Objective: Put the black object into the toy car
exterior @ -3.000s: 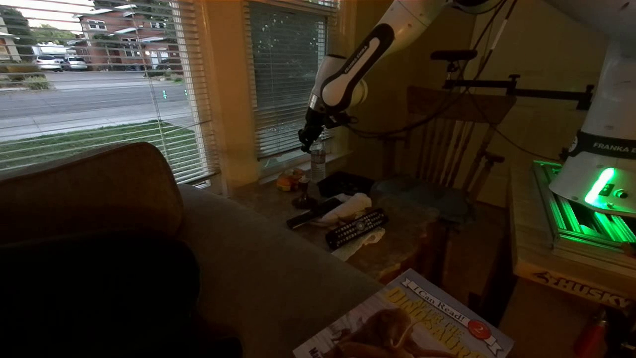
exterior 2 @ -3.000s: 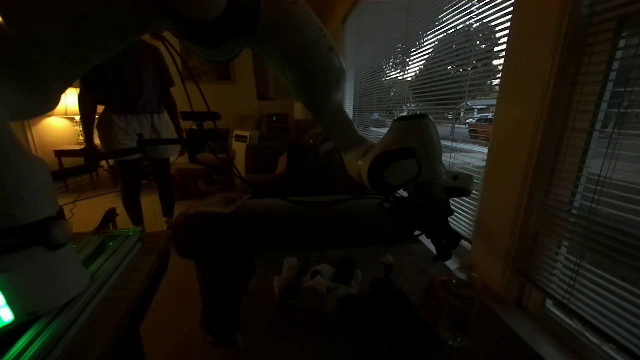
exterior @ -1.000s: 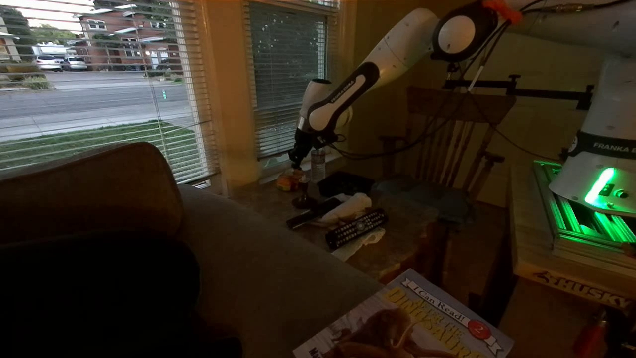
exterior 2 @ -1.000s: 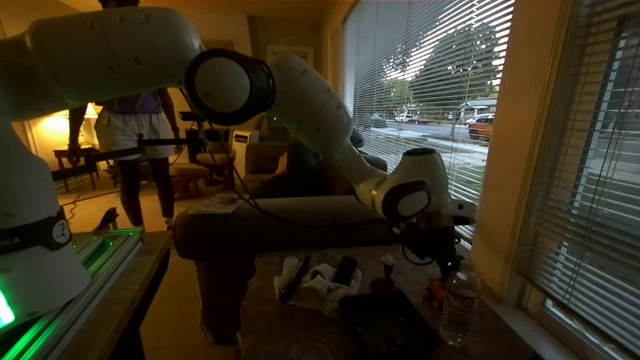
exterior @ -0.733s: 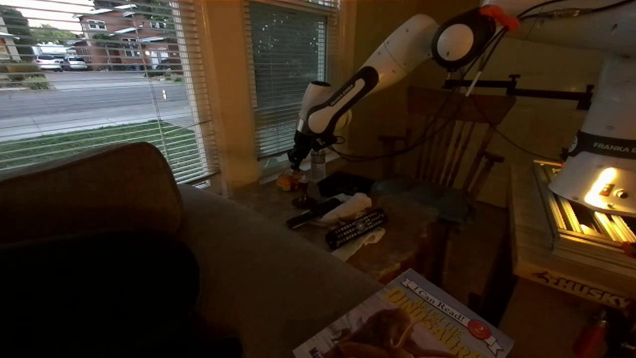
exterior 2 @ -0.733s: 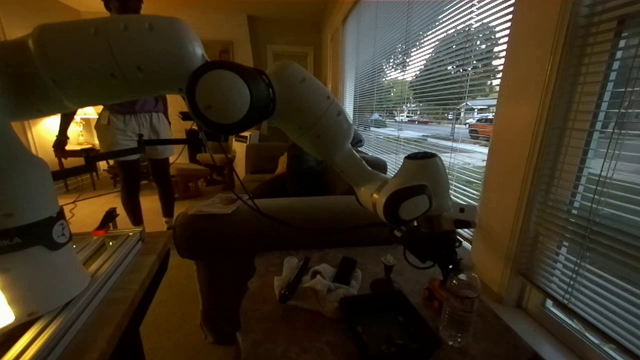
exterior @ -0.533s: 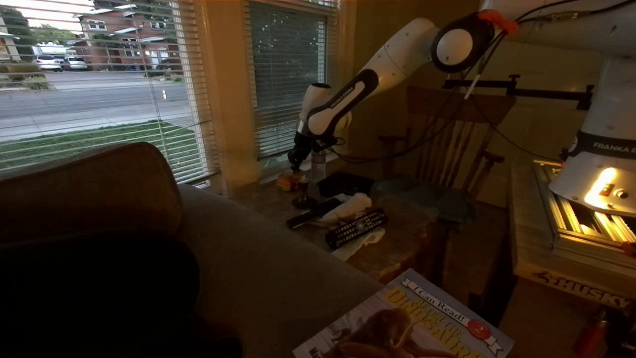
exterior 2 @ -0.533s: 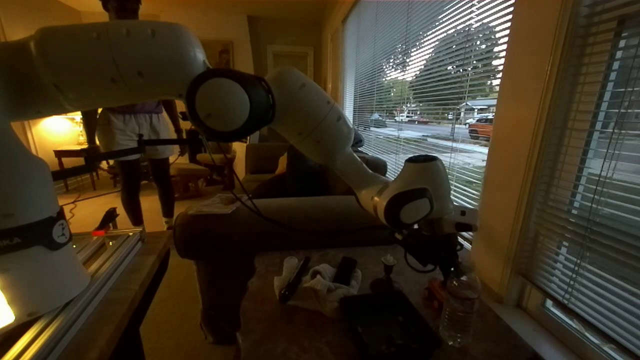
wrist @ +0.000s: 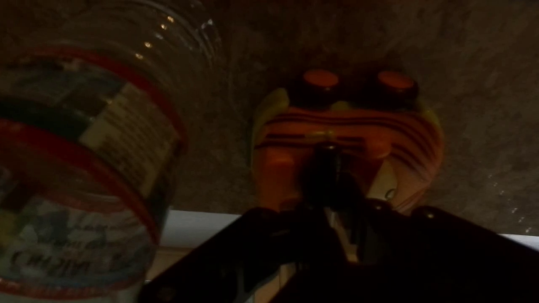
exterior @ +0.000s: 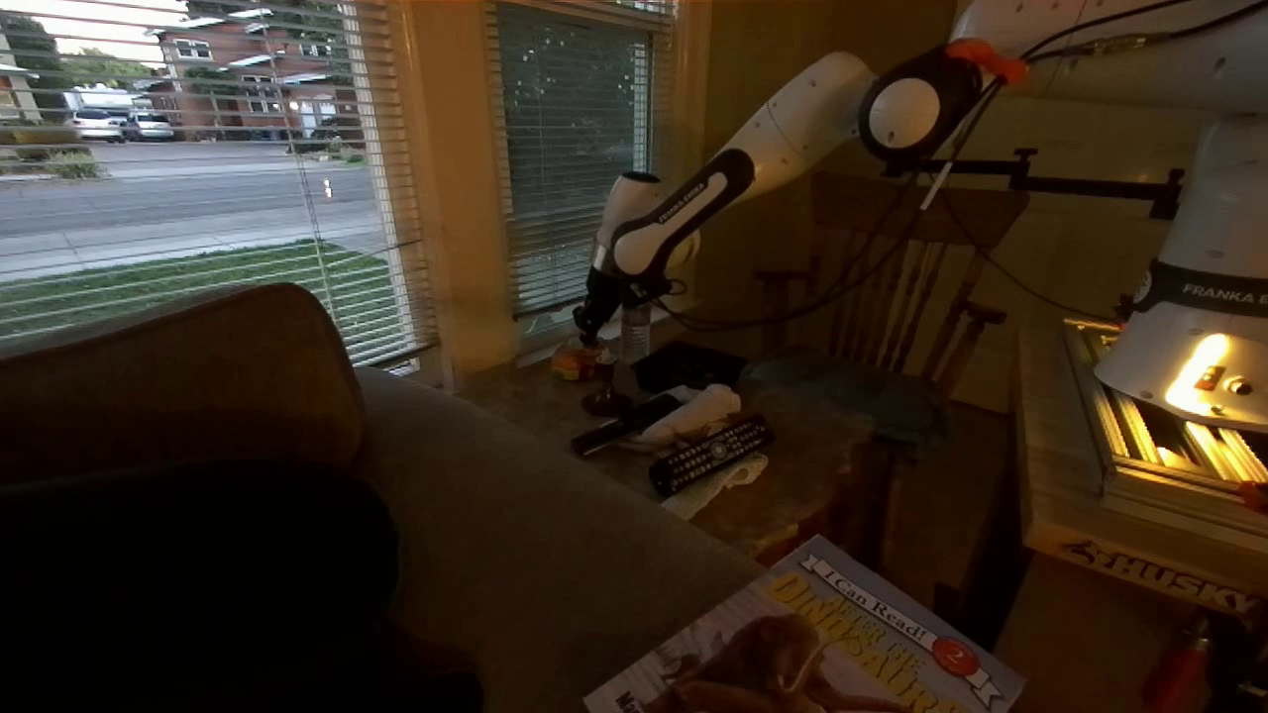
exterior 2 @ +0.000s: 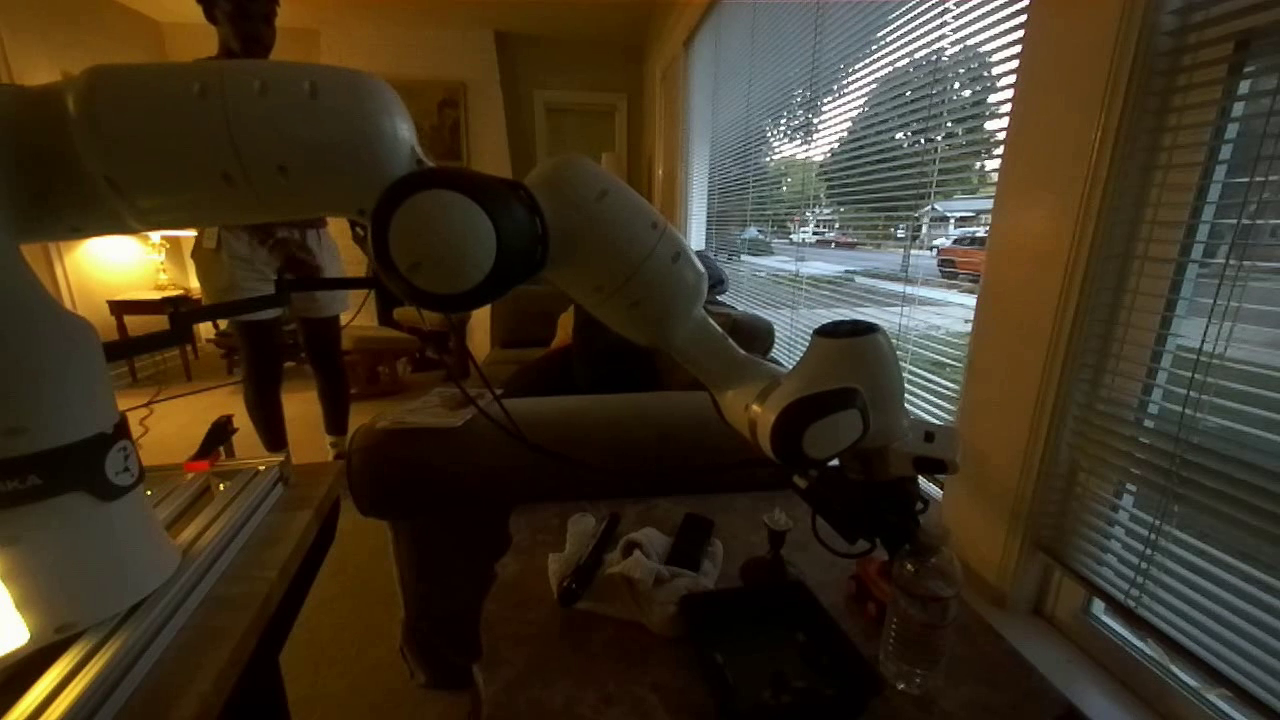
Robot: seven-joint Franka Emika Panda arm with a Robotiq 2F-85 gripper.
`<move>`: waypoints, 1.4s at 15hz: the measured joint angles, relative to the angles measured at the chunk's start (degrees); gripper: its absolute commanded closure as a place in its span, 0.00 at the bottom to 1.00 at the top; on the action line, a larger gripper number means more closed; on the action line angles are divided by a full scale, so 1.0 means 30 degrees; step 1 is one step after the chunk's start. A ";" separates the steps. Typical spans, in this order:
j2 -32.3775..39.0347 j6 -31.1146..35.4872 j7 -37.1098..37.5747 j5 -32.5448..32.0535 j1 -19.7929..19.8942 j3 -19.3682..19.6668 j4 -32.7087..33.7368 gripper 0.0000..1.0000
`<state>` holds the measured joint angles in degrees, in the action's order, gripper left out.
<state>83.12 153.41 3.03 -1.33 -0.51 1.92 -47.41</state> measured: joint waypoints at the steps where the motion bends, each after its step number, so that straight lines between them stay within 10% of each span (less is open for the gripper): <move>1: 0.0133 -0.0064 0.0000 0.0000 0.0022 -0.0051 0.0206 0.96; 5: 0.0563 -0.0424 -0.0042 0.0000 0.0067 -0.0326 0.1029 0.96; 7: 0.0666 -0.0469 -0.0095 0.0000 0.0066 -0.0425 0.1234 0.56; 16: 0.0617 -0.0463 -0.0528 0.0000 0.0062 -0.0679 0.1253 0.05; 21: 0.0564 -0.0463 -0.1170 0.0000 0.0042 -0.0876 0.1526 0.00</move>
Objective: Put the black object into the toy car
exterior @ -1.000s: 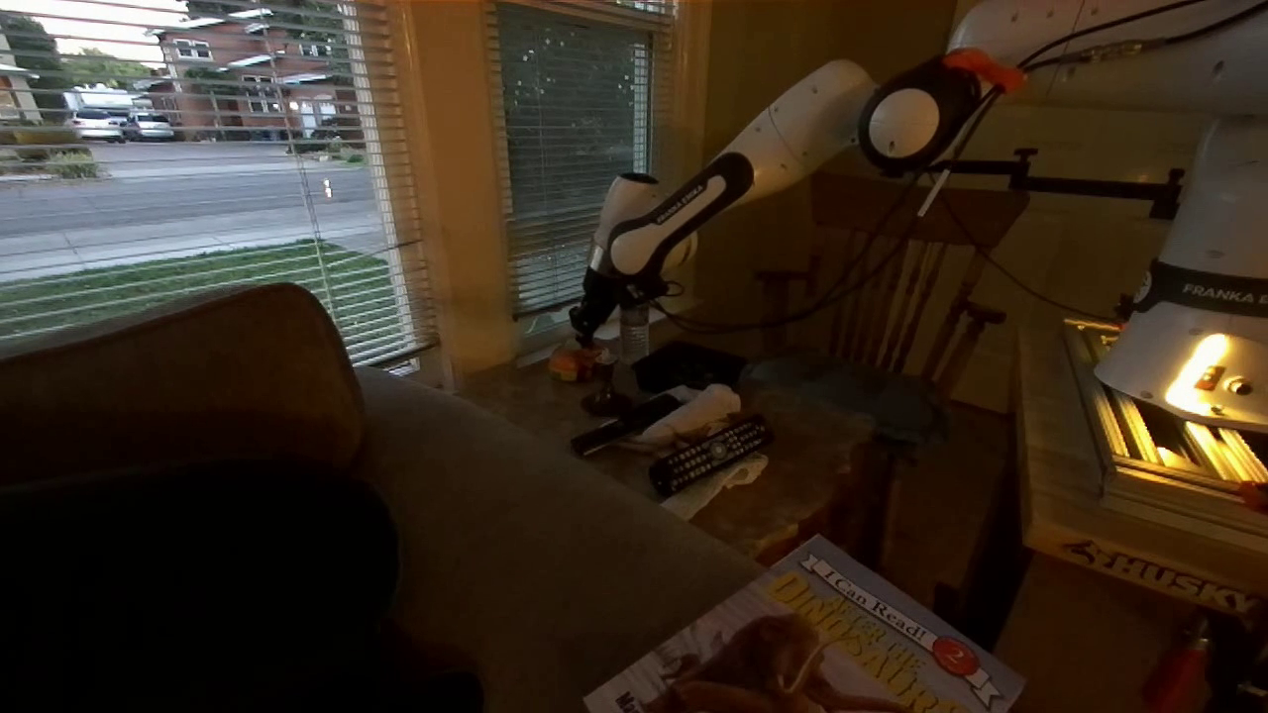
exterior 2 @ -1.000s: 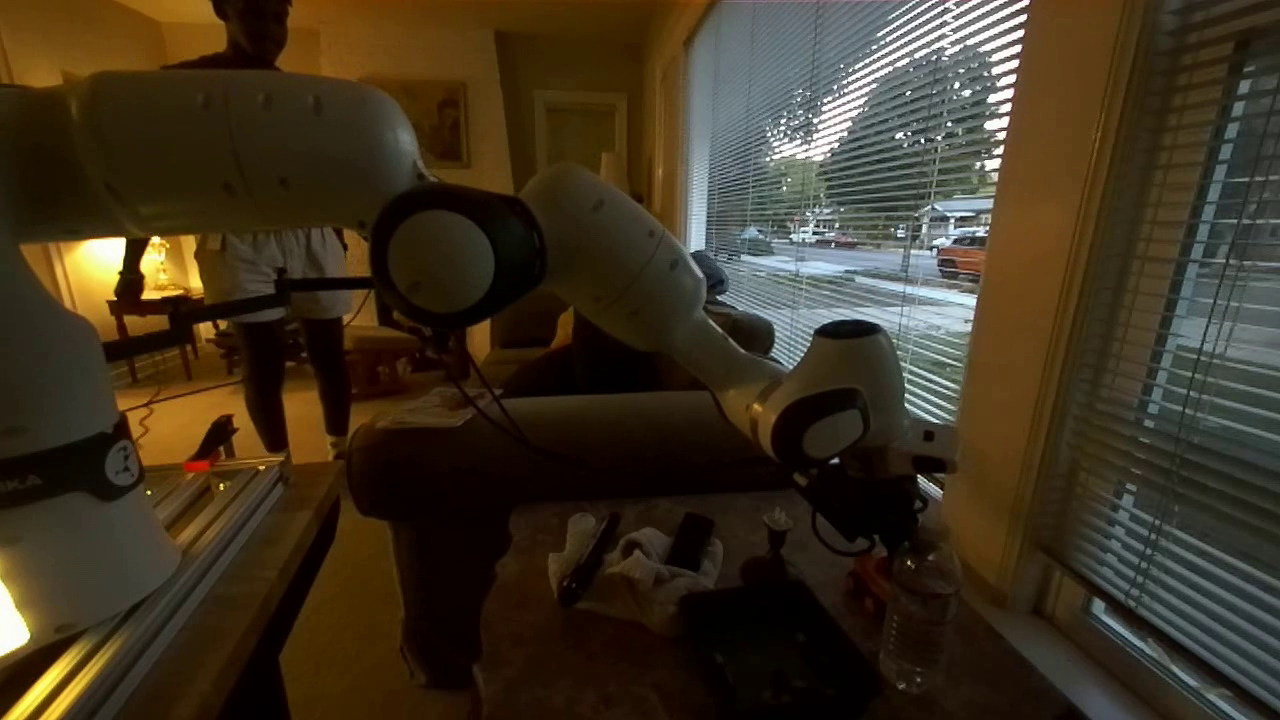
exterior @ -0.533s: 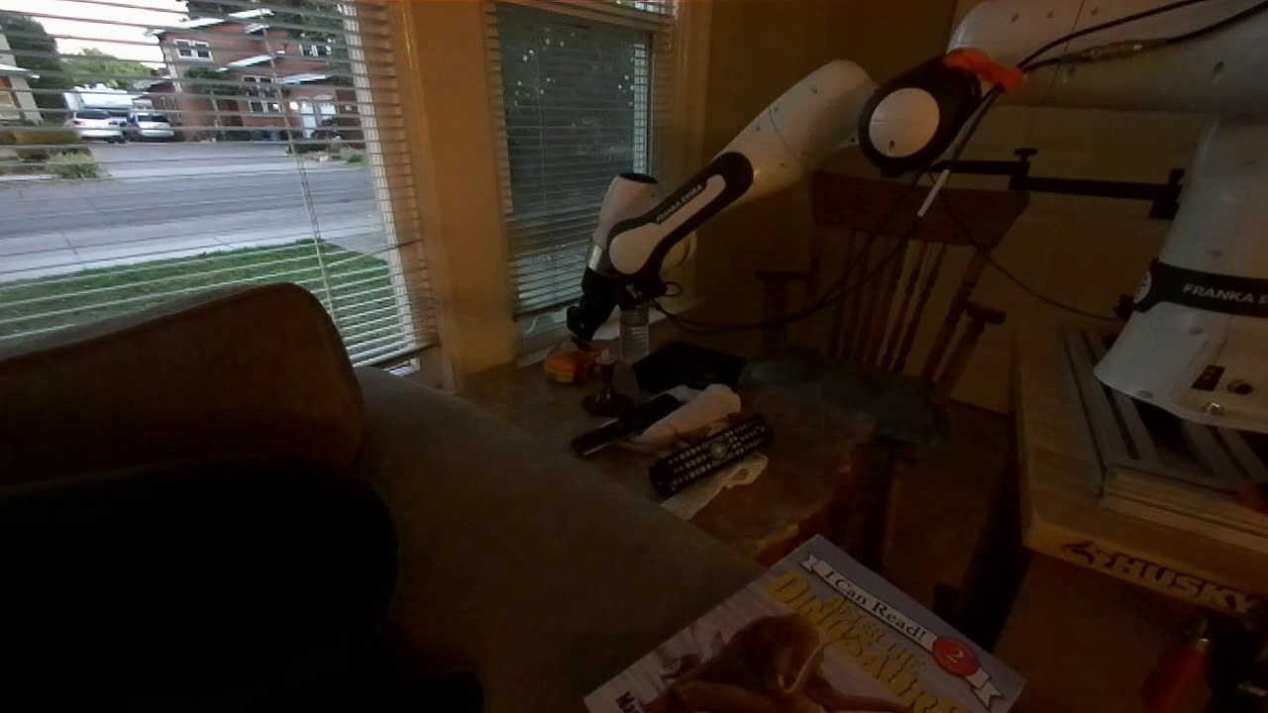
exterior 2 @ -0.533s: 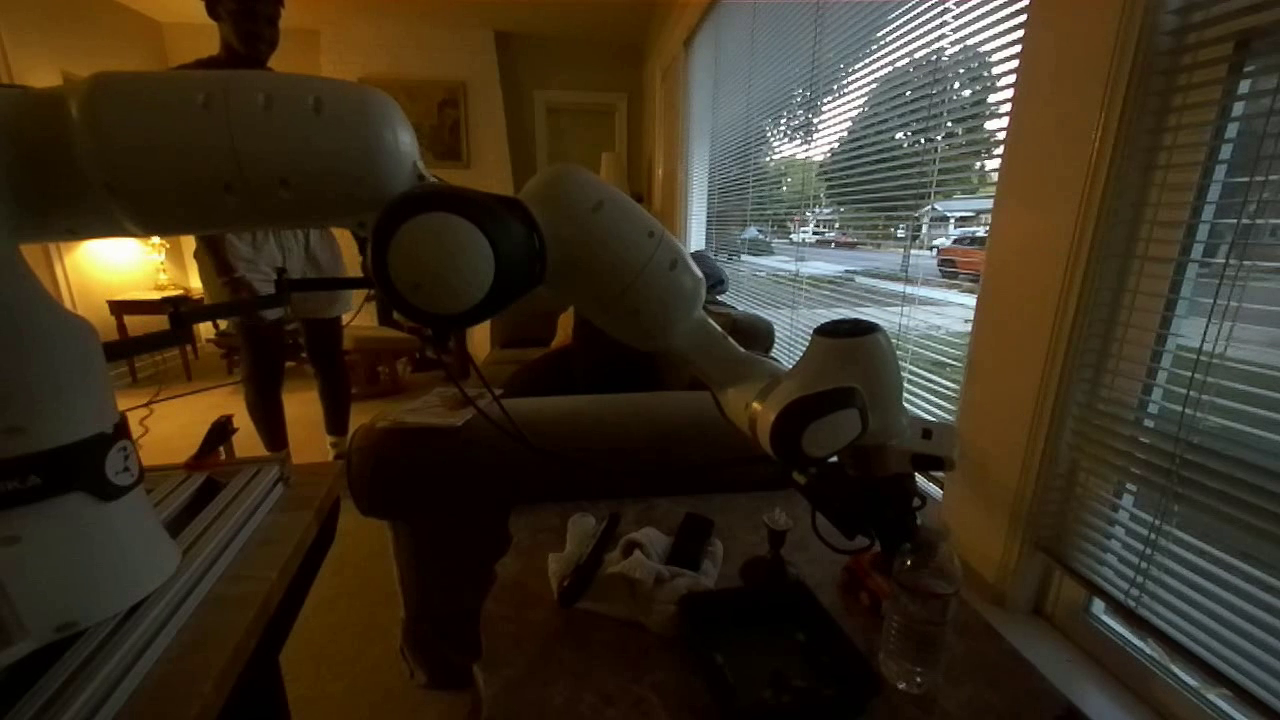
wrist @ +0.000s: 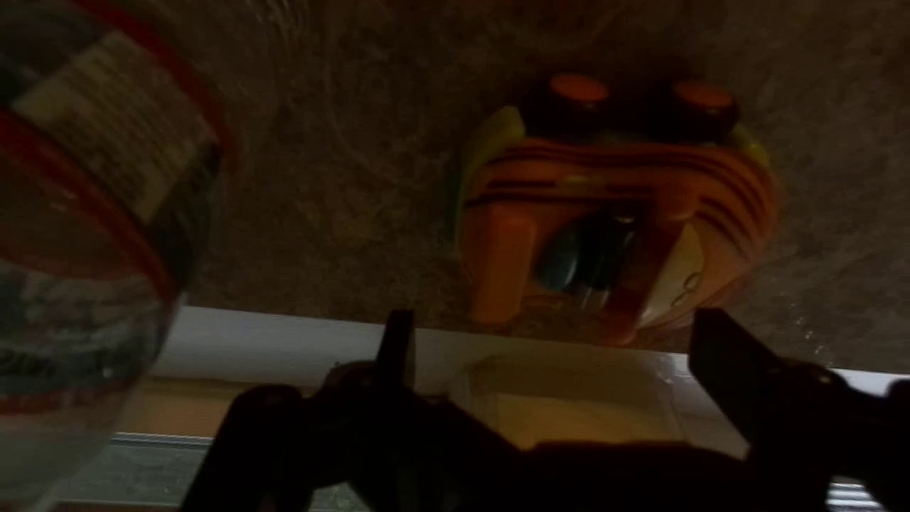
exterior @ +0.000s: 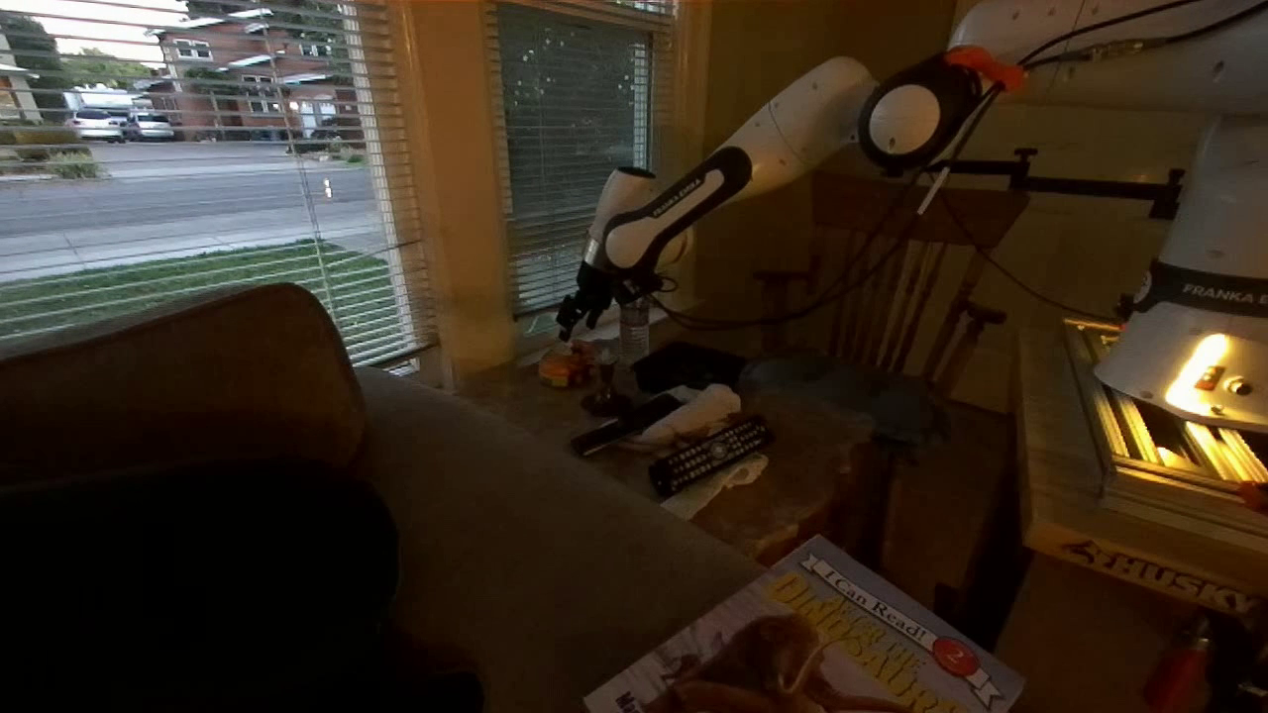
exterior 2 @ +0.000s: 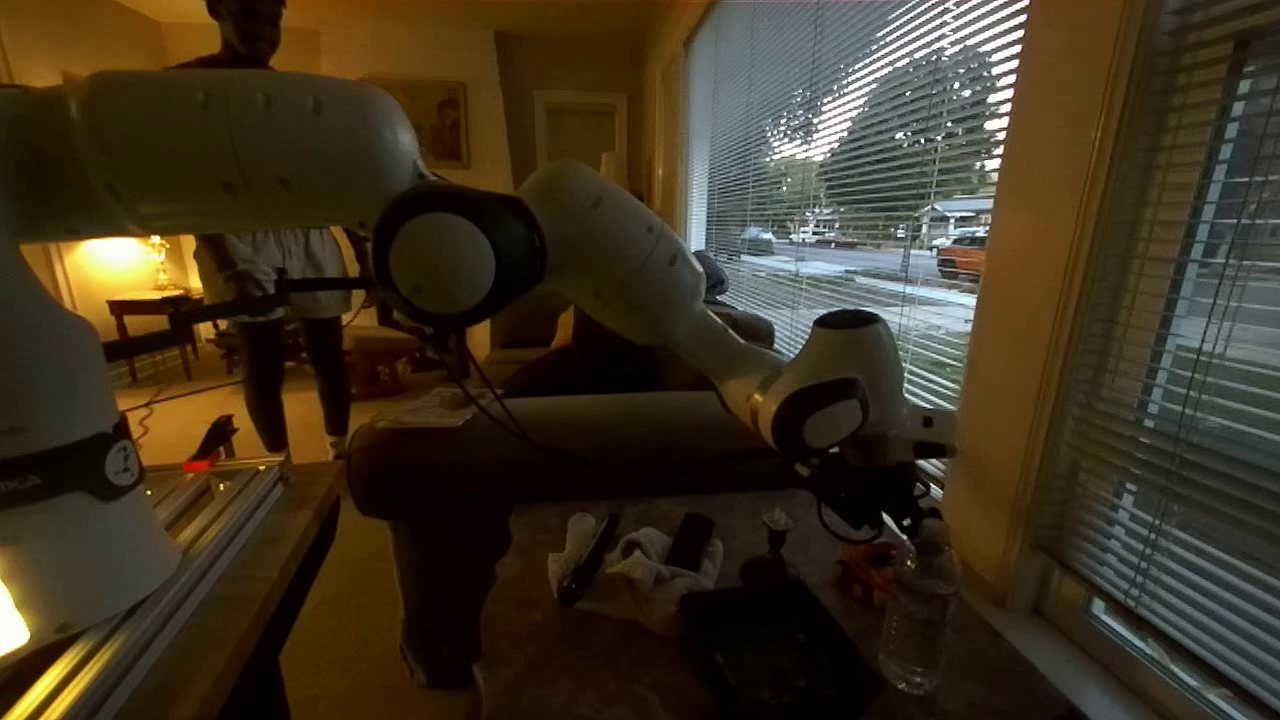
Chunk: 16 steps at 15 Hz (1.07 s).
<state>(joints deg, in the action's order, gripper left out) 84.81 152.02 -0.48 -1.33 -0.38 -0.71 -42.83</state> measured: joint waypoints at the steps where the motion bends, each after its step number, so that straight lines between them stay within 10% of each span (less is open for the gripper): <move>1: -0.0042 0.0000 -0.0134 0.0000 -0.0002 -0.0058 0.0004 0.00; 16: -0.5090 -0.4844 -0.0240 0.0048 -0.0847 -0.0834 -0.2314 0.00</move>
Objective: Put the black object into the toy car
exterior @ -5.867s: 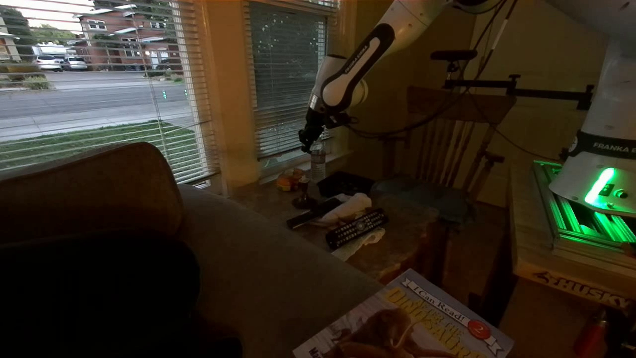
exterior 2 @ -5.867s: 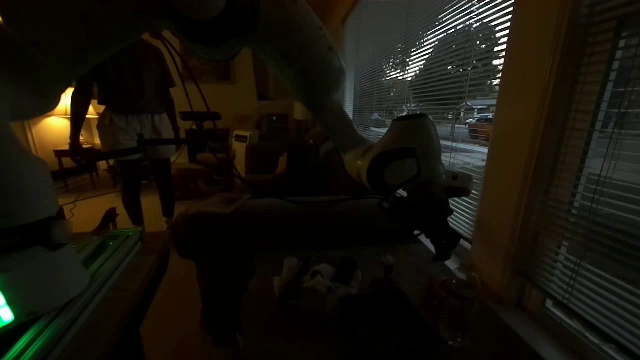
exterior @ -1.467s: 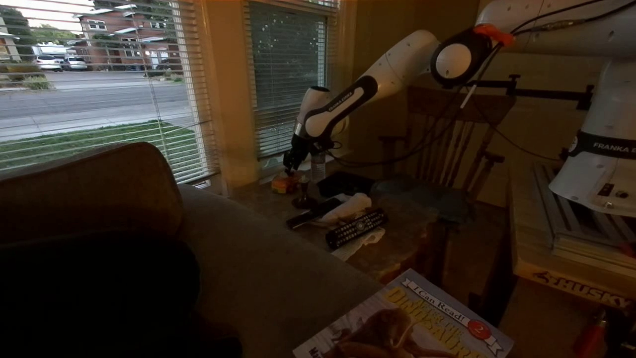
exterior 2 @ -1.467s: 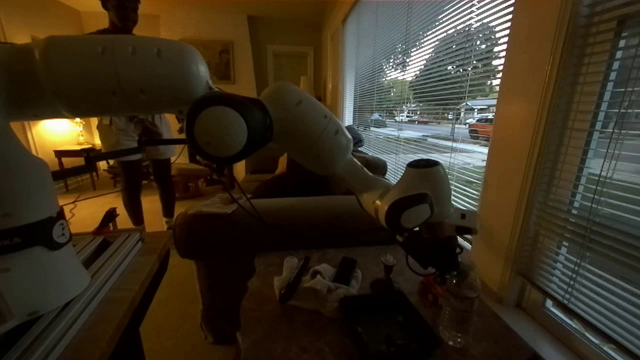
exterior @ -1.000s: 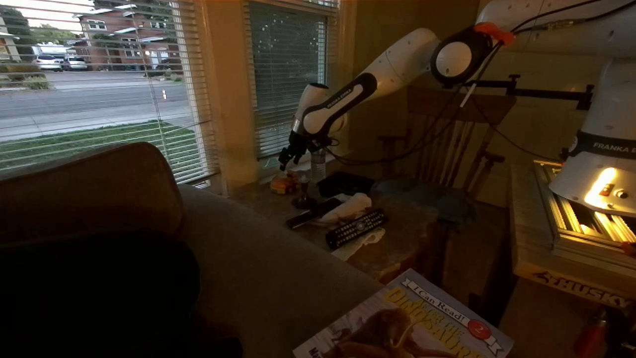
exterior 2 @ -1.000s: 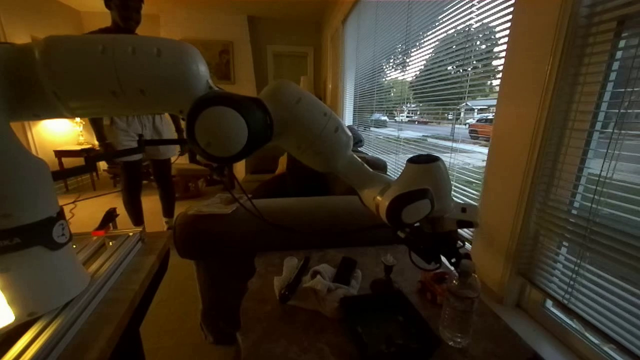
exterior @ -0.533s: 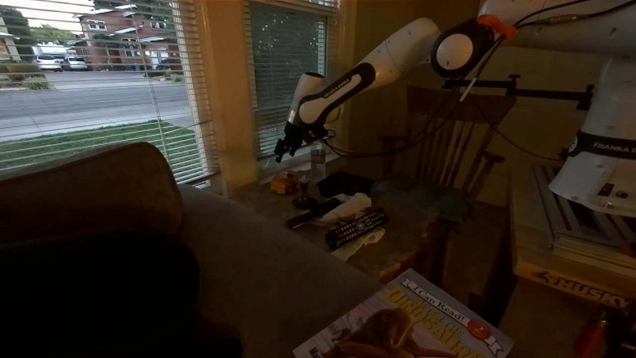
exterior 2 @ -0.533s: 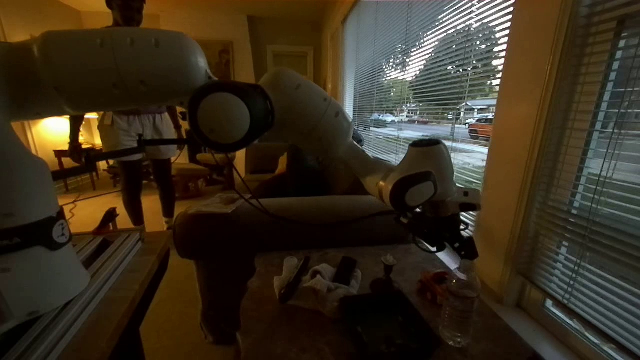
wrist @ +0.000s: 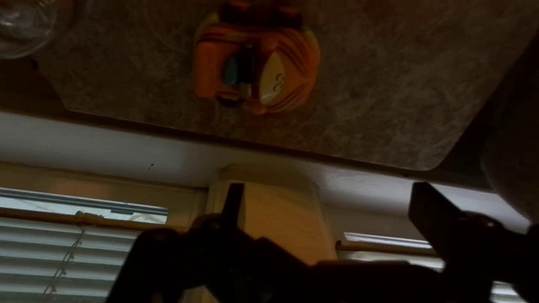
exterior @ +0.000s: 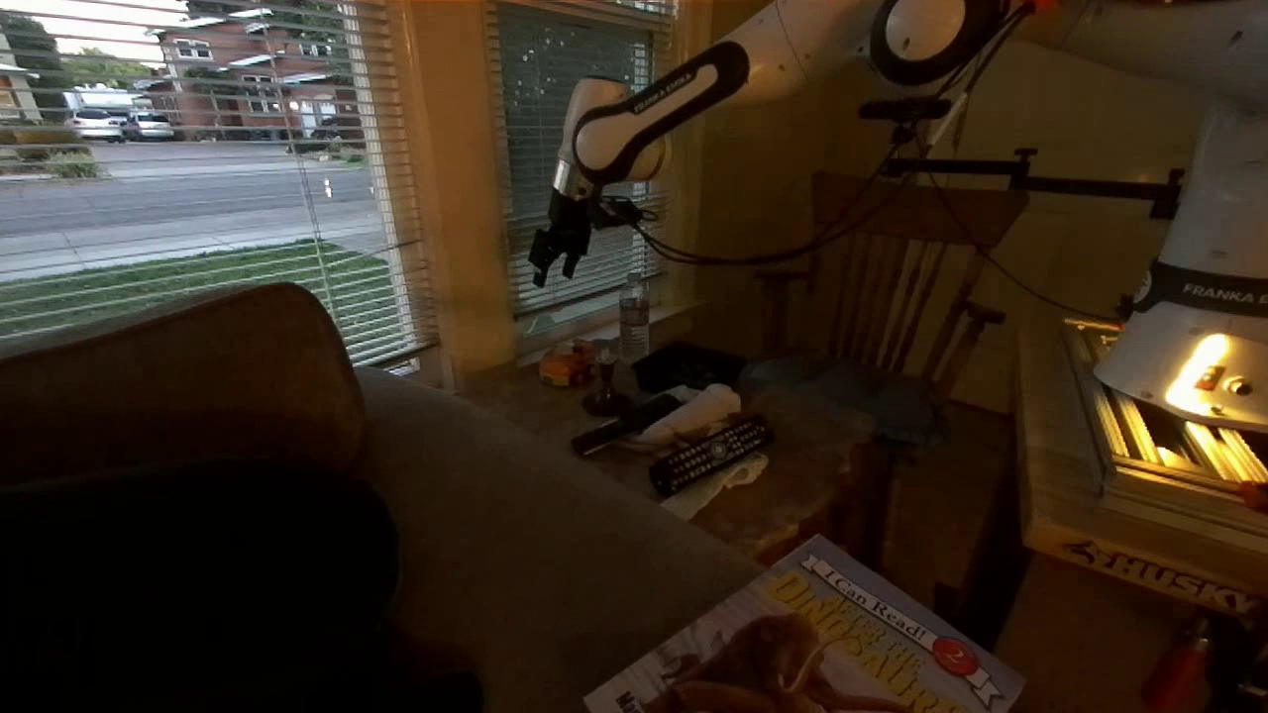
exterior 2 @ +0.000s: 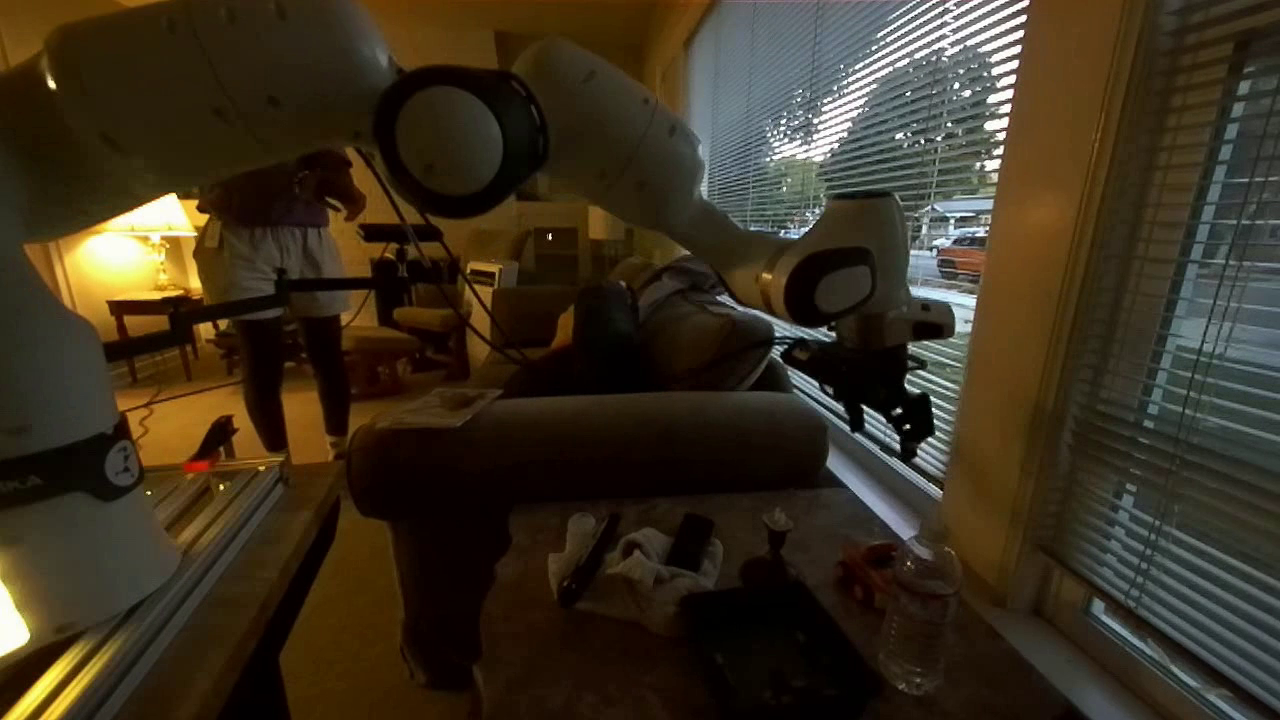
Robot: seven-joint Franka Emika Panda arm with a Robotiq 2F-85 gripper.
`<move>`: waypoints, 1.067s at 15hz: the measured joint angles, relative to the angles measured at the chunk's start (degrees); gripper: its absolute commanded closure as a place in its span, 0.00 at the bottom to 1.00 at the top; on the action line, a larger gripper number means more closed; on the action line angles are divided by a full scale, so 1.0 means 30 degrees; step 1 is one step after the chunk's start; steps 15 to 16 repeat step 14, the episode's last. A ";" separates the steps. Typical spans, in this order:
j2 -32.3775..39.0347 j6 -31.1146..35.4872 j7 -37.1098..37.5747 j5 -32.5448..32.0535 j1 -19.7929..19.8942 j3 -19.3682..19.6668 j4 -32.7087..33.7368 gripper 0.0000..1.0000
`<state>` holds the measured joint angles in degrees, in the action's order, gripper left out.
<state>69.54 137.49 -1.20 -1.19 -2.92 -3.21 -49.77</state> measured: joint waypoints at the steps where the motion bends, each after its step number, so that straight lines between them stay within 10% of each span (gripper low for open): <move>1: -0.0706 -0.0940 -0.0198 0.0044 0.0120 -0.0436 -0.0563 0.00; 16: -0.5384 -0.6562 0.0570 0.0428 0.0326 -0.0087 -0.5017 0.00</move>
